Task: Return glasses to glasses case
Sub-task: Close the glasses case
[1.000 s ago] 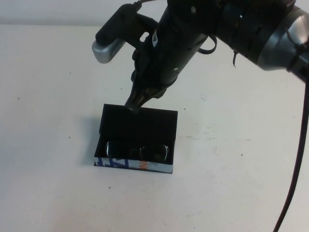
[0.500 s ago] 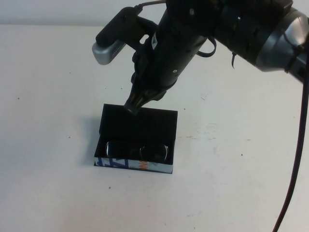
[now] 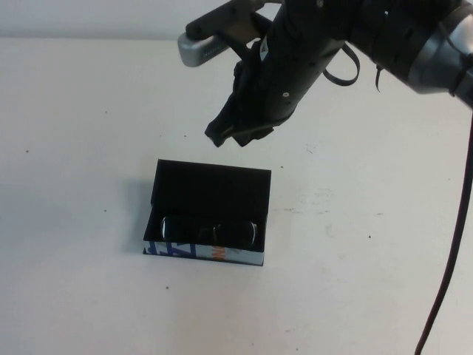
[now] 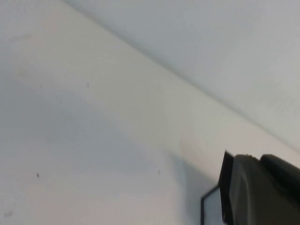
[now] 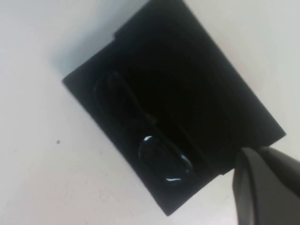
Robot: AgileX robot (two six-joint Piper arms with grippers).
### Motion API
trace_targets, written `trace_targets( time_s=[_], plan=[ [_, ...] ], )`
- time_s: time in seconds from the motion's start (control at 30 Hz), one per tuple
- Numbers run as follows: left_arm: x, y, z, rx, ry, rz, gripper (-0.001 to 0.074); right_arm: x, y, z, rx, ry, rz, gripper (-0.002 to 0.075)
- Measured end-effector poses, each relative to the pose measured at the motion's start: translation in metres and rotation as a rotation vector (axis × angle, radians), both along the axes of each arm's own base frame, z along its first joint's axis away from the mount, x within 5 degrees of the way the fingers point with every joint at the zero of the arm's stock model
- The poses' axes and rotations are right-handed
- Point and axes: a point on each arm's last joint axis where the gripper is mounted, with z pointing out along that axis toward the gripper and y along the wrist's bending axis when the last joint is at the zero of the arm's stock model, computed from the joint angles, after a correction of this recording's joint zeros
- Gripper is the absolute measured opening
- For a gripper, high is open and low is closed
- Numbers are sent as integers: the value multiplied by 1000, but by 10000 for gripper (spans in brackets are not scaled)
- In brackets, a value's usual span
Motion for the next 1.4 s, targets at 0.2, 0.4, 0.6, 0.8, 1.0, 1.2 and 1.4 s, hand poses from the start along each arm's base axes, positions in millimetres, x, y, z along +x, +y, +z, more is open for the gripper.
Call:
trace_targets(
  time_s=[0.2,0.4,0.6,0.8,1.0,1.2,1.4],
  plan=[
    [29,-16,28,86,339,-204,-3,21,-8,-16,35,61,-83,-11],
    [84,-45,38,195,584,-504,-3,45,-19,-27,96,118,-137,-11],
    [134,-76,21,161,628,-804,-3,67,-30,-35,148,151,-183,-11],
    [167,-90,-23,114,641,-893,-3,87,-33,-45,226,190,-200,-11],
    [180,-103,-55,119,635,-927,-3,104,-27,-60,258,202,-186,-11],
    [193,-106,-77,157,647,-942,-3,115,-20,-70,278,198,-174,-11],
    [204,-109,-86,182,638,-963,-3,123,-15,-89,284,226,-178,-11]
  ],
)
